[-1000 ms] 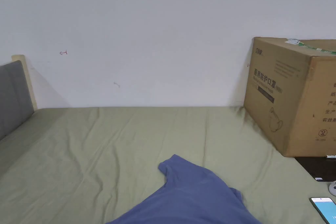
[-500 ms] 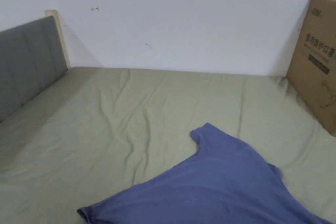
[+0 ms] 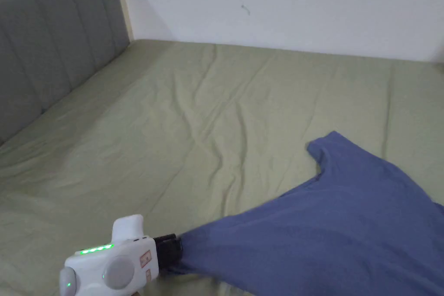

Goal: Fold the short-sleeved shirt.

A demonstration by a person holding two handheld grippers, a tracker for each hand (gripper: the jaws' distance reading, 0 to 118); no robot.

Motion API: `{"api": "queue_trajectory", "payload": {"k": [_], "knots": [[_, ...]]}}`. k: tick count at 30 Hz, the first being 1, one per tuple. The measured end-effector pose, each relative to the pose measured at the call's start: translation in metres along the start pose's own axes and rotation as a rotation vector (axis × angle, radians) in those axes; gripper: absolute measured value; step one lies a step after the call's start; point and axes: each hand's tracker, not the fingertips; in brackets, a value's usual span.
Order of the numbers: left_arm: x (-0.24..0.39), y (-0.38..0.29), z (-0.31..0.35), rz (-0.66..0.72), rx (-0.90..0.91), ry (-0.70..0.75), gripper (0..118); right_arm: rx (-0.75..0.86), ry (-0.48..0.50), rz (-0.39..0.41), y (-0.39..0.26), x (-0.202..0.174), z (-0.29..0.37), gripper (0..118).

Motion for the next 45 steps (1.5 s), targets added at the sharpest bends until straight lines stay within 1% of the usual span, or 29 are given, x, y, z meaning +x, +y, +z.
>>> {"api": "queue_trajectory", "payload": {"k": [1,2,3,4,5,6,10,13,15,16,17,18,19,20,21,22,25,26,27,28,29,30,31,32,34,36,39,43,45], "knots": [[0.004,-0.002,0.0,-0.05,0.022,0.026,94,-0.004,-0.001,-0.003,0.001,0.0,-0.003,1],[0.012,-0.004,0.005,-0.106,0.059,0.052,84,-0.007,-0.003,-0.009,0.001,0.002,-0.006,1],[0.017,-0.006,0.009,-0.162,0.087,0.086,66,-0.013,-0.006,-0.014,0.002,0.003,-0.008,1],[0.02,-0.008,0.013,-0.201,0.119,0.088,30,-0.019,-0.011,-0.016,0.003,0.004,-0.01,1],[0.023,-0.011,0.016,-0.225,0.14,0.059,1,-0.023,-0.011,-0.02,0.003,0.006,-0.012,1],[0.032,-0.014,0.019,-0.229,0.13,-0.003,1,-0.027,-0.007,-0.026,0.004,0.009,-0.016,1],[0.038,-0.023,0.025,-0.24,0.111,-0.038,1,-0.06,0.0,-0.003,0.014,0.036,-0.042,1],[0.027,-0.024,0.035,-0.158,0.171,-0.062,1,-0.049,-0.008,0.006,0.047,0.084,-0.093,1],[0.027,-0.017,0.036,-0.151,0.169,-0.06,1,-0.071,-0.024,0.011,0.078,0.129,-0.149,1],[0.025,-0.015,0.037,-0.145,0.175,-0.059,1,-0.099,-0.027,0.028,0.091,0.151,-0.182,4],[0.027,-0.012,0.039,-0.141,0.186,-0.059,1,-0.108,-0.076,0.041,0.104,0.174,-0.215,21],[0.03,-0.009,0.039,-0.143,0.185,-0.059,1,-0.136,-0.101,0.049,0.115,0.197,-0.25,52],[0.03,-0.007,0.039,-0.147,0.182,-0.06,1,-0.18,-0.132,0.032,0.125,0.217,-0.281,94],[0.03,-0.007,0.038,-0.149,0.182,-0.058,1,-0.239,-0.129,0.016,0.132,0.234,-0.307,99],[0.03,-0.007,0.037,-0.15,0.181,-0.055,1,-0.27,-0.136,-0.038,0.139,0.25,-0.332,99],[0.032,-0.004,0.033,-0.148,0.171,-0.056,1,-0.302,-0.137,-0.062,0.141,0.261,-0.351,99],[0.034,-0.005,0.033,-0.174,0.153,-0.048,1,-0.388,-0.17,-0.064,0.138,0.282,-0.396,98],[0.036,-0.004,0.03,-0.183,0.153,-0.045,1,-0.406,-0.18,-0.073,0.135,0.285,-0.405,94],[0.037,-0.003,0.03,-0.193,0.15,-0.044,1,-0.422,-0.165,-0.091,0.13,0.284,-0.405,78],[0.037,-0.003,0.029,-0.2,0.148,-0.039,1,-0.442,-0.116,-0.105,0.126,0.284,-0.406,46],[0.038,-0.003,0.028,-0.208,0.141,-0.038,1,-0.412,-0.109,-0.071,0.124,0.278,-0.402,36],[0.038,-0.002,0.026,-0.208,0.135,-0.038,1,-0.352,-0.128,-0.009,0.127,0.272,-0.393,5],[0.038,-0.002,0.026,-0.206,0.127,-0.04,1,-0.352,-0.086,-0.016,0.126,0.272,-0.39,1],[0.039,-0.001,0.027,-0.201,0.119,-0.047,1,-0.35,-0.117,-0.029,0.13,0.267,-0.38,1],[0.043,0.004,0.034,-0.204,0.133,-0.056,1,-0.279,-0.098,-0.048,0.14,0.259,-0.346,1],[0.048,0.015,0.053,-0.222,0.198,-0.073,1,-0.171,-0.113,-0.033,0.157,0.239,-0.286,1],[0.055,0.037,0.089,-0.214,0.277,-0.135,1,-0.044,-0.101,-0.053,0.176,0.219,-0.189,1],[0.067,0.072,0.142,-0.182,0.372,-0.213,1,0.108,-0.142,-0.044,0.196,0.202,-0.062,1],[0.075,0.093,0.175,-0.186,0.443,-0.257,1,0.166,-0.188,-0.019,0.209,0.197,-0.001,1]]}}
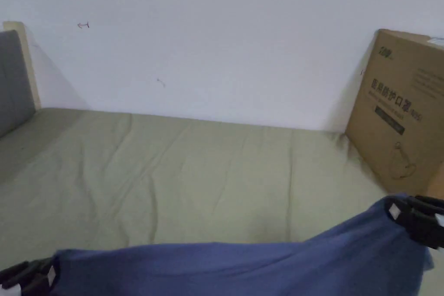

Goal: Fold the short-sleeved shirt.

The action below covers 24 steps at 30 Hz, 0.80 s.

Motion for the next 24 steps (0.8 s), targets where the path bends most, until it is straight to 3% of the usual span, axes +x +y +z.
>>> {"api": "queue_trajectory", "payload": {"k": [5,7,11,18,21,24], "knots": [[0.02,0.081,0.042,-0.043,0.149,-0.042,1,0.113,-0.065,-0.014,0.046,0.008,0.094,1],[0.029,0.108,0.052,-0.087,0.196,-0.048,1,0.168,-0.079,0.01,0.061,0.017,0.106,1],[0.042,0.162,0.051,-0.124,0.245,-0.058,1,0.224,-0.101,-0.021,0.105,0.03,0.11,1],[0.044,0.267,-0.016,-0.128,0.283,-0.051,1,0.287,-0.136,-0.008,0.201,0.048,0.039,1],[0.049,0.306,-0.054,-0.137,0.302,-0.008,1,0.316,-0.169,0.071,0.238,0.05,-0.013,1],[0.046,0.34,-0.095,-0.162,0.308,0.047,1,0.334,-0.158,0.047,0.267,0.053,-0.067,1]]}}
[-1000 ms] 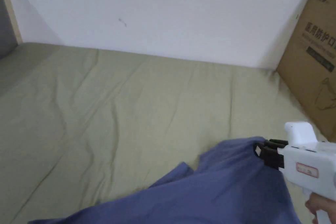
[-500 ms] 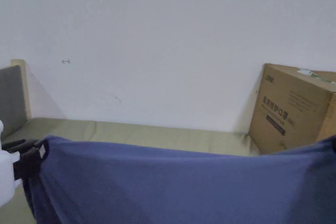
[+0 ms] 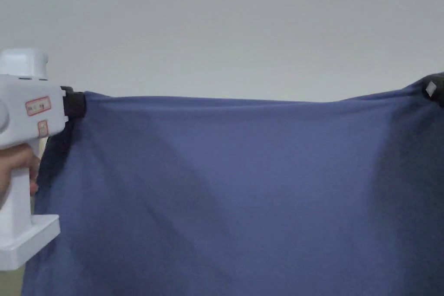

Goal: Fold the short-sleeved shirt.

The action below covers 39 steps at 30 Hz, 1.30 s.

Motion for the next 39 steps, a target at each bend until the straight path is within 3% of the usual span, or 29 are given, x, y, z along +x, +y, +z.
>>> {"api": "queue_trajectory", "payload": {"k": [4,9,14,22,25,30,39], "knots": [[-0.006,0.019,-0.059,-0.097,0.028,0.083,1,0.04,-0.015,0.045,0.007,-0.009,-0.068,1],[-0.009,0.029,-0.114,-0.081,0.074,0.112,1,0.116,-0.017,-0.012,0.018,-0.01,-0.128,1],[-0.005,0.011,-0.156,-0.119,0.088,0.141,1,0.126,-0.021,0.018,0.006,-0.007,-0.168,1],[0.0,-0.097,-0.186,-0.122,-0.059,0.11,1,0.033,0.052,-0.038,-0.11,0.008,-0.186,1],[0.003,-0.149,-0.173,-0.061,-0.158,0.072,1,-0.037,0.093,-0.094,-0.165,0.01,-0.165,1],[0.007,-0.235,-0.109,-0.078,-0.253,0.044,1,-0.166,0.149,-0.104,-0.244,-0.006,-0.084,1],[-0.012,-0.344,0.044,0.074,-0.373,0.075,1,-0.307,0.135,-0.172,-0.331,-0.02,0.085,1]]}}
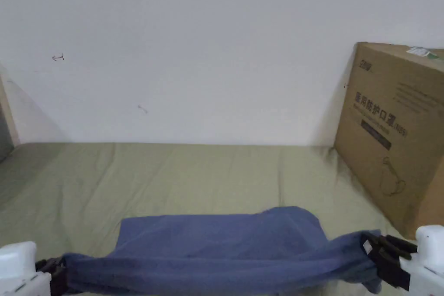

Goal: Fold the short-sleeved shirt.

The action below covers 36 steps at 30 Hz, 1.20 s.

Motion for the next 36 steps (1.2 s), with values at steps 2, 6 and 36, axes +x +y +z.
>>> {"api": "queue_trajectory", "payload": {"k": [2,6,36], "knots": [[-0.003,-0.027,0.031,0.01,-0.024,-0.001,1,-0.034,0.012,0.004,-0.025,-0.003,0.034,1],[-0.008,-0.076,0.093,0.003,-0.081,-0.017,1,-0.12,0.026,0.043,-0.077,-0.016,0.098,1],[-0.009,-0.192,0.266,-0.151,0.0,-0.014,1,-0.128,-0.06,0.011,-0.166,-0.134,0.26,0]]}}
